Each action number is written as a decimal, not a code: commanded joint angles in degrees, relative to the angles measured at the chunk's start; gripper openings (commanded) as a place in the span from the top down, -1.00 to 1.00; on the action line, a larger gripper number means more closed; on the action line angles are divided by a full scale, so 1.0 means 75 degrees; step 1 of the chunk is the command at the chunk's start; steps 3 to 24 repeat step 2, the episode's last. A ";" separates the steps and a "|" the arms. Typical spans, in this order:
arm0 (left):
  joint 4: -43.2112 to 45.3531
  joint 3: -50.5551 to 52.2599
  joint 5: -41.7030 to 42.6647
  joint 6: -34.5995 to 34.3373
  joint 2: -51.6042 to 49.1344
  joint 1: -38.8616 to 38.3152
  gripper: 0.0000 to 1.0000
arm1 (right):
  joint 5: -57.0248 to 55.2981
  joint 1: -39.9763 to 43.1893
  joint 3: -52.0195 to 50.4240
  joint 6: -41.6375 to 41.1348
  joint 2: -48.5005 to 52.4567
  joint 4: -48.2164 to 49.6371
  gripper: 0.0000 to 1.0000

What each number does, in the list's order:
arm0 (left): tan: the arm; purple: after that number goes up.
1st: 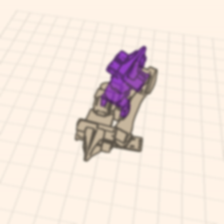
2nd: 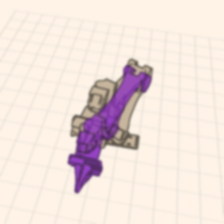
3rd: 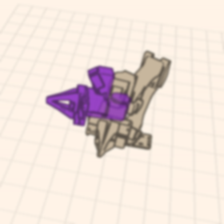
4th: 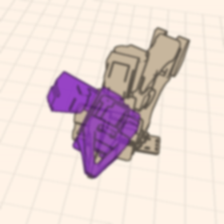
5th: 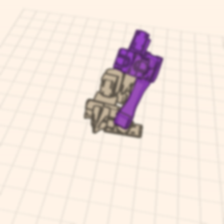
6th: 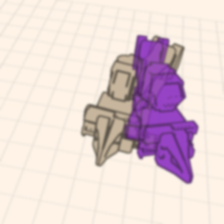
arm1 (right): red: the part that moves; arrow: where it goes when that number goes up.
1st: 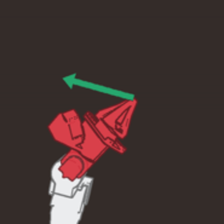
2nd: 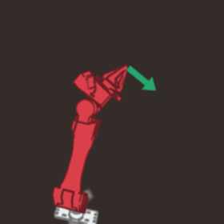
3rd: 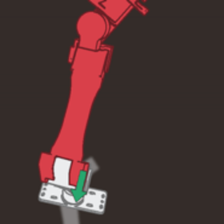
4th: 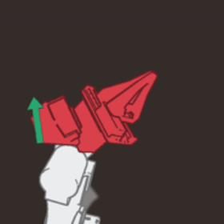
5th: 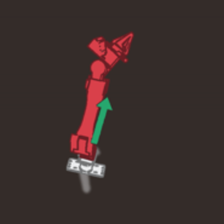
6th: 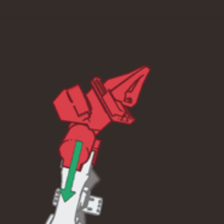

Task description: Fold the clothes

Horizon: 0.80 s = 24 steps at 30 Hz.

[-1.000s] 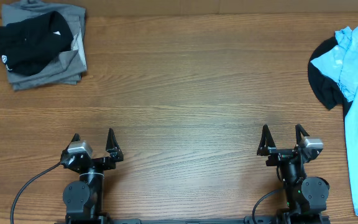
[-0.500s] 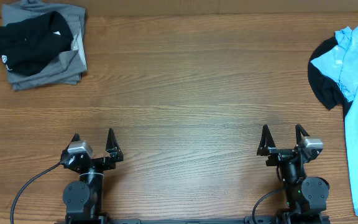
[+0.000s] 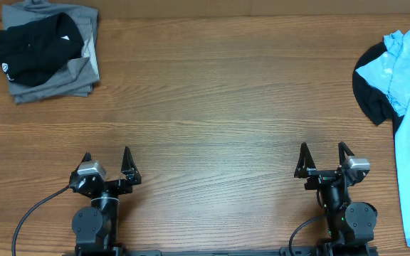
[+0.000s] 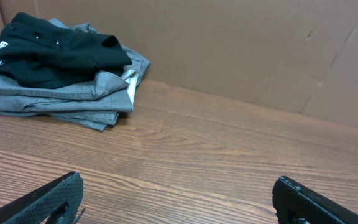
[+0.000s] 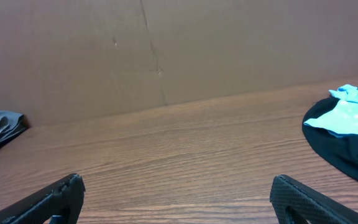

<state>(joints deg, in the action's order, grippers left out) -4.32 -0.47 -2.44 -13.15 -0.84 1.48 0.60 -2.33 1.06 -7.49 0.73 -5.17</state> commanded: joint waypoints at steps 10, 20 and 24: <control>0.0029 0.0026 -0.0125 0.0181 0.0079 -0.0050 -1.00 | -0.0073 0.0026 -0.0082 0.0032 -0.0076 0.0047 -1.00; 0.0029 0.0026 -0.0125 0.0181 0.0079 -0.0050 -1.00 | -0.0073 0.0026 -0.0082 0.0032 -0.0076 0.0047 -1.00; 0.0029 0.0026 -0.0125 0.0181 0.0079 -0.0050 -1.00 | -0.0073 0.0026 -0.0082 0.0032 -0.0076 0.0047 -1.00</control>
